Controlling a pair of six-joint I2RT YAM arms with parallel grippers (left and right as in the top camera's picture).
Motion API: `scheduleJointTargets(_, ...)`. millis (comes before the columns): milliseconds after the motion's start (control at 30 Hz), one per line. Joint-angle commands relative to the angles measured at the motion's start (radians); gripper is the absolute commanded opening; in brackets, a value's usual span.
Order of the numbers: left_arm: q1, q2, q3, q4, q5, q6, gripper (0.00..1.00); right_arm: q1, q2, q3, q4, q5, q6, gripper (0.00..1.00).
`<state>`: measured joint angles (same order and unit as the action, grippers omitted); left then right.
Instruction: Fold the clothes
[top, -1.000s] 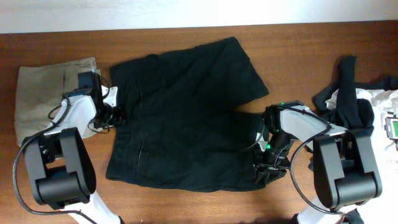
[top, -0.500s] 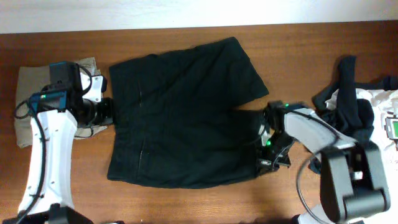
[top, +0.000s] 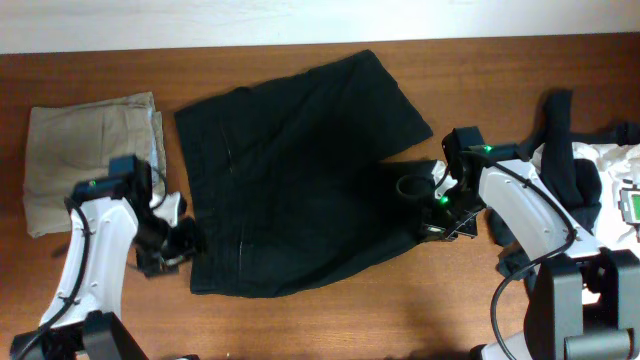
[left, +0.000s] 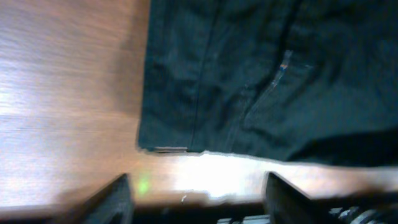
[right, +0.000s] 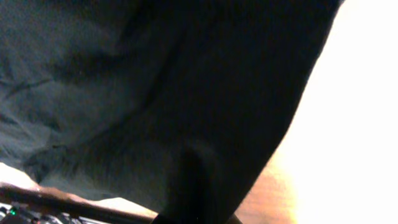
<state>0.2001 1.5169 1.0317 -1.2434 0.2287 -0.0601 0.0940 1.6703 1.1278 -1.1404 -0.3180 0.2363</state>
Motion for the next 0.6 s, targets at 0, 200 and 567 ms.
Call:
scheduleJointTargets(0,0.019,-0.006,-0.203,0.122,0.09,-0.126,0.57,-0.004,-0.019,0.016,0.008,0.008,0.008,0.04)
scheduleJointTargets(200,0.019,-0.006,-0.344,0.355,0.079,-0.307,0.34,-0.004,-0.019,0.016,0.03,0.008,0.005,0.04)
scheduleJointTargets(567,0.019,-0.137,-0.207,0.077,0.063,-0.319,0.0,-0.032,-0.104,0.106,-0.169,0.148,-0.022,0.04)
